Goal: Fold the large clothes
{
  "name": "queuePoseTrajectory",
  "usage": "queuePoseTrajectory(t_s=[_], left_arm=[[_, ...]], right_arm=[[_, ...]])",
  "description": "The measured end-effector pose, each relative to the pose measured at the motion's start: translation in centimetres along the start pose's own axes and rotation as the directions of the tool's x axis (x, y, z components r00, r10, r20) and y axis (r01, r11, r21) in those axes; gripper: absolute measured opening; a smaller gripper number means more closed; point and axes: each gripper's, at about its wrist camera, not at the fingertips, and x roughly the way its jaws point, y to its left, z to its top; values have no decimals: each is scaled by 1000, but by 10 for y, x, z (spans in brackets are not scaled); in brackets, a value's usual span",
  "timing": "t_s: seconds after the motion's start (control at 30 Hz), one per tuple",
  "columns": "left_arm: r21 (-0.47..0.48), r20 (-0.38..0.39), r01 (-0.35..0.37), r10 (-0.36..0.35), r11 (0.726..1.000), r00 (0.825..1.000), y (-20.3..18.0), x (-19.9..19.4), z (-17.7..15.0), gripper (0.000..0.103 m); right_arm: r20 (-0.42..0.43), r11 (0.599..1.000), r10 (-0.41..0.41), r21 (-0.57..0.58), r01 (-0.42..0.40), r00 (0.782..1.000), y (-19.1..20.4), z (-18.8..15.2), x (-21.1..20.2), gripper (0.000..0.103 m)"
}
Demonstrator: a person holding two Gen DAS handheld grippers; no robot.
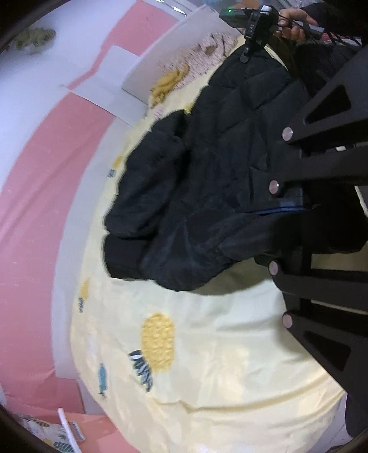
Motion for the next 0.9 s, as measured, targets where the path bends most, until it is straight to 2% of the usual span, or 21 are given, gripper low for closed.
queuePoseTrajectory(t_s=[0.23,0.47,0.67,0.77,0.9], left_arm=[[-49,94,56,-51,997,994,6,-49,16,14],[-52,174,103,-93,993,980,4,-70,51,14],[-42,216,119,-107,992,971,-3,-61,101,15],[-52,231,124,-109,991,967,-5,-47,131,15],[-80,223,121,-101,989,970,-4,-20,171,15]], right_arm=[[113,992,115,-63,-108,987,32,4,-48,10],[203,982,178,-104,-160,963,53,32,-63,11],[270,978,203,-110,-180,941,64,81,-55,11],[296,978,207,-96,-186,933,70,116,-39,11],[299,983,183,-70,-170,936,73,163,-10,11]])
